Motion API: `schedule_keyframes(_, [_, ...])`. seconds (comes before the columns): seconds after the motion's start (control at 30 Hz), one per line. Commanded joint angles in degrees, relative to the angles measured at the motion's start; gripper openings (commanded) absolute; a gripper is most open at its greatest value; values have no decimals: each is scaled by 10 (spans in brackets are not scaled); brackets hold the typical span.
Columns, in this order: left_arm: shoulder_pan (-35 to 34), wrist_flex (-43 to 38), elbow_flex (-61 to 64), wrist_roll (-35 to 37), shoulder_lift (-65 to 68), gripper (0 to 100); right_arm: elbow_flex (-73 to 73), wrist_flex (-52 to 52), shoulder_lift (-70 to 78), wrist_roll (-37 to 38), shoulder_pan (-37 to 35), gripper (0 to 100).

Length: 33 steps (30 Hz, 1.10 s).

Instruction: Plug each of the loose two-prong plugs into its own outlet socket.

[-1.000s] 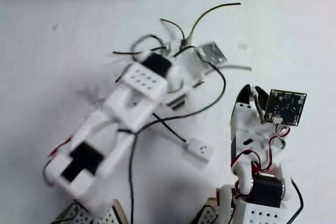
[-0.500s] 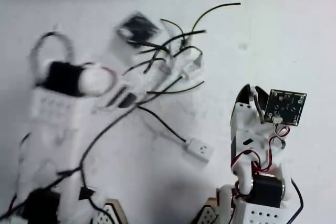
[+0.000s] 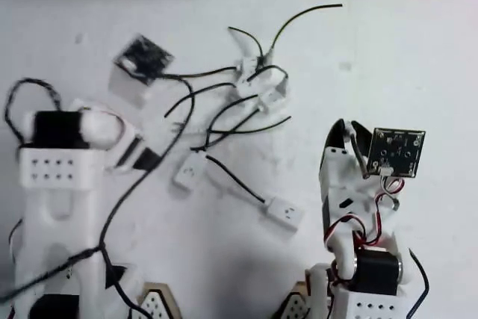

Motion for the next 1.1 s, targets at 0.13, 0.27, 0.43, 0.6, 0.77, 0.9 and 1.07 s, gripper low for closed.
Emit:
schedule_keyframes(0.13, [38,-236,262,-13,-10,312,-11,0,-3,3,-7,17])
schedule_keyframes(0.27, [80,-287,311,22,-9,313,-10,4,-3,4,-8,17])
schedule_keyframes(0.43, [132,-334,334,56,-9,313,-10,7,-3,4,-8,17])
schedule_keyframes(0.6, [195,-338,342,80,-8,312,-10,8,-3,4,-8,17])
schedule_keyframes(0.77, [201,-366,325,81,80,309,-10,8,-3,4,-8,17])
schedule_keyframes(0.9, [193,-345,245,81,221,309,-10,8,-3,4,-8,17])
schedule_keyframes(1.07, [147,-273,105,91,344,309,-10,8,-3,4,-8,17])
